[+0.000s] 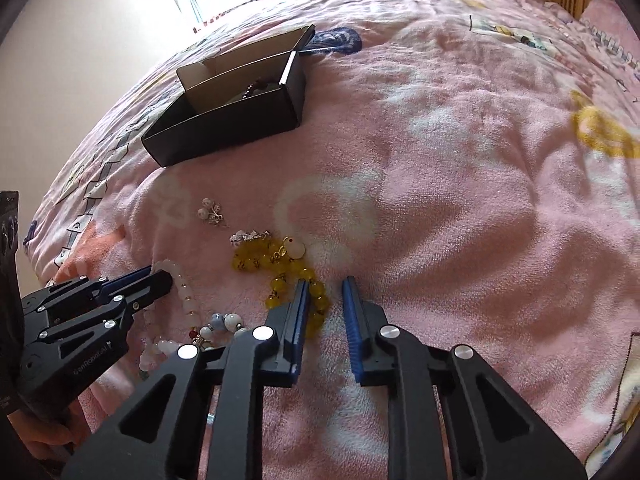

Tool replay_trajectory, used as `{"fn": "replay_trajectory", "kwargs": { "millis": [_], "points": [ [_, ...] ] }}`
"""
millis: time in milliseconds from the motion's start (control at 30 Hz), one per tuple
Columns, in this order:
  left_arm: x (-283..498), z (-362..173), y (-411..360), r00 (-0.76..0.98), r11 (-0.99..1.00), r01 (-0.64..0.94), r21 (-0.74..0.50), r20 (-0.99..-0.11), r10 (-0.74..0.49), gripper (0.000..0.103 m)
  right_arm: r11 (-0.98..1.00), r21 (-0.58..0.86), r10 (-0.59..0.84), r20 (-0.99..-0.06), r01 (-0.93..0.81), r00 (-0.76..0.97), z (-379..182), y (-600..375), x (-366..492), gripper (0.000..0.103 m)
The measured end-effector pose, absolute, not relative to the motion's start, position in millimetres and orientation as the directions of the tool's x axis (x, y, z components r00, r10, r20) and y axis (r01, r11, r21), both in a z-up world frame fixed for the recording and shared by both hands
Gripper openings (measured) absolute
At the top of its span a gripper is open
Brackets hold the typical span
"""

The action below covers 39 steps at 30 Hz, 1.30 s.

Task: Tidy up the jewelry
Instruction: 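Grasp the white bead bracelet with the left tool while the right tool grasps the yellow bracelet, then carry the white and yellow bracelets into the black box and release both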

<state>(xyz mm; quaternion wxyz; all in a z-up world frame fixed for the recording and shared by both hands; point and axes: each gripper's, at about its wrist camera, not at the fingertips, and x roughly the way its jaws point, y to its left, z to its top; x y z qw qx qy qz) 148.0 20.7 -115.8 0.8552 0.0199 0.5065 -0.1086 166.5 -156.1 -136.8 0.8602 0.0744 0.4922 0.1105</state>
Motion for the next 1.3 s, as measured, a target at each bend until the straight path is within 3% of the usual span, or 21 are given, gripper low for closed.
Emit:
{"fn": "replay_trajectory", "kwargs": {
  "millis": [200,1300],
  "points": [
    [145,-106,23,0.477,0.974,0.204,-0.100,-0.858,-0.188,0.012,0.954,0.279,0.296,-0.812,-0.111,0.503,-129,-164,162,0.009],
    [131,-45,8,0.589,0.965,0.250,-0.075,-0.779,-0.213,0.011,0.958,0.242,0.283,-0.724,-0.152,0.629,-49,-189,128,0.009]
  ]
}}
